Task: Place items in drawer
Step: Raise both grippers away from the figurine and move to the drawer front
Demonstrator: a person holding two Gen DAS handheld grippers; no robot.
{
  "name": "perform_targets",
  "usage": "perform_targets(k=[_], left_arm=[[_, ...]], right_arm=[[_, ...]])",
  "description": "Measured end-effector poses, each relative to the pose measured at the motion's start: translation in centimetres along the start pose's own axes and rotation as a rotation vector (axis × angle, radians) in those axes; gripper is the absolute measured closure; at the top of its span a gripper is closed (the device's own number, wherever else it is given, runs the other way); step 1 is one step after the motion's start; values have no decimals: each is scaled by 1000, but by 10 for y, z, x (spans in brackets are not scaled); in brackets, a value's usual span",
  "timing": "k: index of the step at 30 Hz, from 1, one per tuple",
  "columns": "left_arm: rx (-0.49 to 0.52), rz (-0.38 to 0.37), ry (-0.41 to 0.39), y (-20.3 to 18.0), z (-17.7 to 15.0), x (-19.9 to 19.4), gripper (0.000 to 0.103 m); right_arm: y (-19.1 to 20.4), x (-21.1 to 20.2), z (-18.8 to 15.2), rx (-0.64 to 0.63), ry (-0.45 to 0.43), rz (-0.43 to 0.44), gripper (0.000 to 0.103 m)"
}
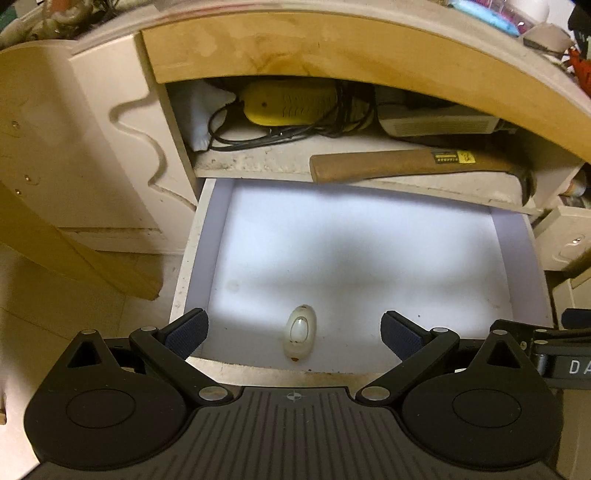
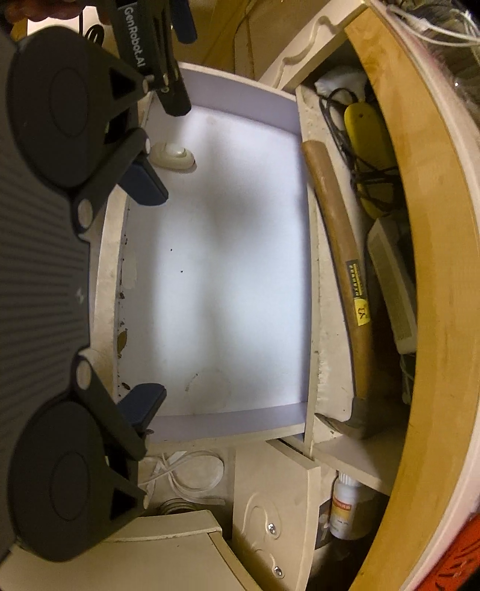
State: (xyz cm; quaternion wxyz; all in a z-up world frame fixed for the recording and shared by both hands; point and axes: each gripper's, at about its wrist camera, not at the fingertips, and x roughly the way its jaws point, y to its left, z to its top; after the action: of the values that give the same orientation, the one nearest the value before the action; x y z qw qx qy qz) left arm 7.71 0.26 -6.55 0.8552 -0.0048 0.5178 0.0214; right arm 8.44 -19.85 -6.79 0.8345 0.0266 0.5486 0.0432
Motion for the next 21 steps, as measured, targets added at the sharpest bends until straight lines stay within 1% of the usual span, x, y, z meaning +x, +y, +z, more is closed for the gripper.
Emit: perform_targets(k=[8, 12, 15, 21], left_arm=[[6, -14, -22, -2, -8, -17, 0], [14, -17, -16, -3, -10, -17, 0], [17, -19, 4, -3, -13, -13, 0], [-4, -19, 84, 2, -19, 3, 0]], right_arm=[[3, -18, -11, -7, -36, 10, 0], [5, -20, -15, -14, -34, 13, 0], [5, -17, -17, -13, -20, 17, 0], [1, -1, -24, -1, 39, 4, 0]])
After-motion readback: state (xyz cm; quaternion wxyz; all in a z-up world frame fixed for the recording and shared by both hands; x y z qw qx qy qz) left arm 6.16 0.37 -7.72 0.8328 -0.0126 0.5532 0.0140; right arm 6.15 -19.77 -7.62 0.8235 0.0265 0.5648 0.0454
